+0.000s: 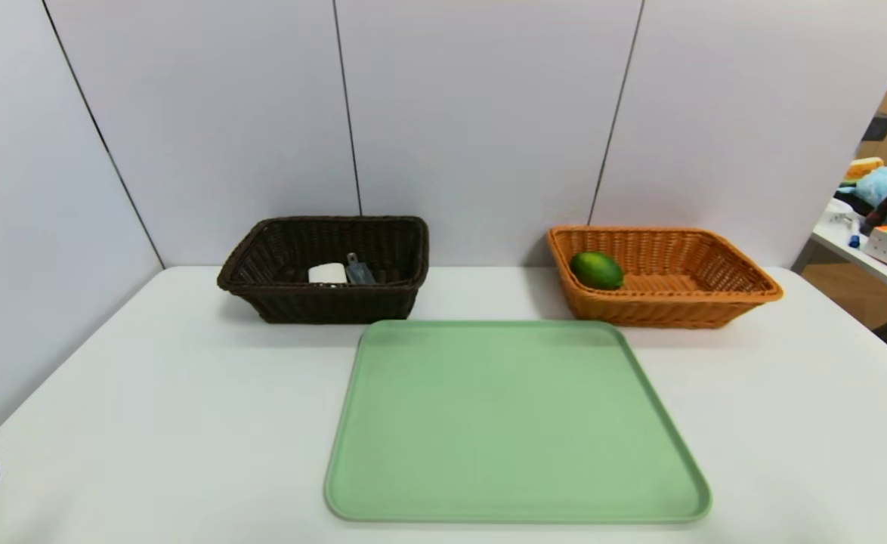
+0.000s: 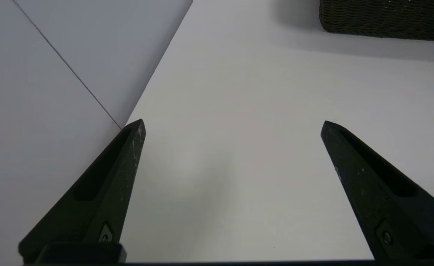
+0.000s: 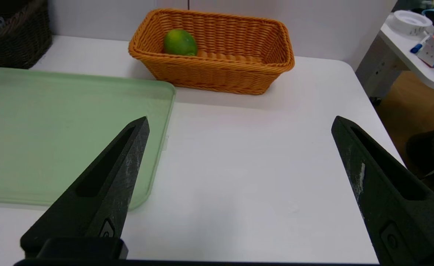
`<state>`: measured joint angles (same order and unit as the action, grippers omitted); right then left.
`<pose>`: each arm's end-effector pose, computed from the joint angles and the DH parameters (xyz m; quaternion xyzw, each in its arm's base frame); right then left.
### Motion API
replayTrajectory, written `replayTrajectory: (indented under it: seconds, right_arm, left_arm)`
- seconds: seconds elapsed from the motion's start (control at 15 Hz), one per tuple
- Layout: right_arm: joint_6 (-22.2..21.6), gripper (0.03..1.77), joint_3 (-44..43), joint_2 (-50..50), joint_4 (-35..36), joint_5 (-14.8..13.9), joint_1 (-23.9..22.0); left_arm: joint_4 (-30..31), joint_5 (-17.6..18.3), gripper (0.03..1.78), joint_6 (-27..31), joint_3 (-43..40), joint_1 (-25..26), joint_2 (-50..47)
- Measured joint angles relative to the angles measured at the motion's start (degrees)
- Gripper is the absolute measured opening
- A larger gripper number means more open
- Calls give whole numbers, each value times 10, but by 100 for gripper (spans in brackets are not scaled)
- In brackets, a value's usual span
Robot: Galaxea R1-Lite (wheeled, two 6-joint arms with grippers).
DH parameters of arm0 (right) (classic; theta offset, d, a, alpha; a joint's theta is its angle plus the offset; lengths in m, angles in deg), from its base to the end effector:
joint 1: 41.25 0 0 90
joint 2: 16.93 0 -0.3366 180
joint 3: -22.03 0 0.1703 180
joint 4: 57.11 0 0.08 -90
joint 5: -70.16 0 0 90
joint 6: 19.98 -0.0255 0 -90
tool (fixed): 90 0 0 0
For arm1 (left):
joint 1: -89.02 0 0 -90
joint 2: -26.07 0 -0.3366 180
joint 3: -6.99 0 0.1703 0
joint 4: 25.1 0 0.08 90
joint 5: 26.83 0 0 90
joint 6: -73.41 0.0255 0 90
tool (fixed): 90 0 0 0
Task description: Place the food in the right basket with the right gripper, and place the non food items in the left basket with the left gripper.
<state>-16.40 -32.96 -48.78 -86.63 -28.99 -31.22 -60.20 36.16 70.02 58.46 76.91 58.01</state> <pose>-0.0237 -0.0083 0.2329 -0.0405 0.0546 0.0094 0.9976 -0.0232 0.0168 0.2074 0.0163 0.1238 0.1322 0.9833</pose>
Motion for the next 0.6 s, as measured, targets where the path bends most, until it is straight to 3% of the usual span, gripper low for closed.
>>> replayTrajectory:
  seconds: [0.27,0.6]
  right_arm:
    - [0,170,3,24,-1,31,-1]
    - [2,170,19,58,-6,32,-1]
  left_arm:
    - [19,38,169,23,-32,25,-36]
    - [36,52,169,48,-85,59,-92]
